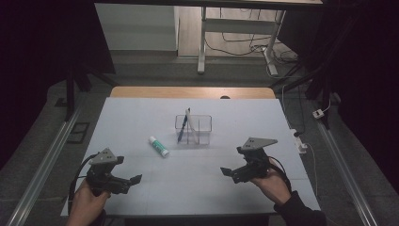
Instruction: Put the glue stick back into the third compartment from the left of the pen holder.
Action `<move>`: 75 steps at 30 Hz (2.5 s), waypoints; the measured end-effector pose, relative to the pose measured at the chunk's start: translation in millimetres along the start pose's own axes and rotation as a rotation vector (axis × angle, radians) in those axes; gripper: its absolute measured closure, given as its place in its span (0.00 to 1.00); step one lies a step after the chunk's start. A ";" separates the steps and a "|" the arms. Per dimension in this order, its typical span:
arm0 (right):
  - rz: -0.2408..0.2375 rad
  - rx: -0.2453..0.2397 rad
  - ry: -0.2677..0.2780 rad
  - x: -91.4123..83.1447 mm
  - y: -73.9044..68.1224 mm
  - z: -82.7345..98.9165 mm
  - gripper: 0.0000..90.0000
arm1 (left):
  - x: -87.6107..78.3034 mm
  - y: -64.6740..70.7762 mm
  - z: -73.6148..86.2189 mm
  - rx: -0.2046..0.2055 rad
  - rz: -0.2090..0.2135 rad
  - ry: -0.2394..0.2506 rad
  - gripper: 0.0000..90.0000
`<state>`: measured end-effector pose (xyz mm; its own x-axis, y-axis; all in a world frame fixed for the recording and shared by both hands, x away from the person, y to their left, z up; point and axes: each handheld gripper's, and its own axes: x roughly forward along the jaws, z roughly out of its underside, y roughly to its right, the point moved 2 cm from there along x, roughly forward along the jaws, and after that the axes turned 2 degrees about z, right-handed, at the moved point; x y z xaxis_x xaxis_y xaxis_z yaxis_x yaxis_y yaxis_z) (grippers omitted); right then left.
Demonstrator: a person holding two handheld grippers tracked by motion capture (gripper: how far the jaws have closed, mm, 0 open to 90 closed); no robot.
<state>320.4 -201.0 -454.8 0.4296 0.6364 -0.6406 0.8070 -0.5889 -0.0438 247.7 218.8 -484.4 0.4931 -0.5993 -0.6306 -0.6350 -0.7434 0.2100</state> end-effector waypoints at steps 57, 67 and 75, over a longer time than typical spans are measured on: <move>0.061 0.053 -0.100 -28.0 0.8 56.5 0.00 | 109.1 -112.9 -62.5 0.007 -0.090 -0.254 0.92; 0.060 0.045 -0.109 -26.9 0.2 56.7 0.00 | 124.7 -123.0 -65.5 -0.042 -0.098 -0.269 0.98; 0.059 0.041 -0.113 -26.1 0.0 57.0 0.00 | 131.6 -119.8 -65.3 -0.026 -0.066 -0.292 0.98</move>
<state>286.1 -246.0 -481.8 0.4258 0.5414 -0.7250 0.7634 -0.6451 -0.0334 427.5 209.6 -543.8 0.3387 -0.4412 -0.8310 -0.5901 -0.7875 0.1776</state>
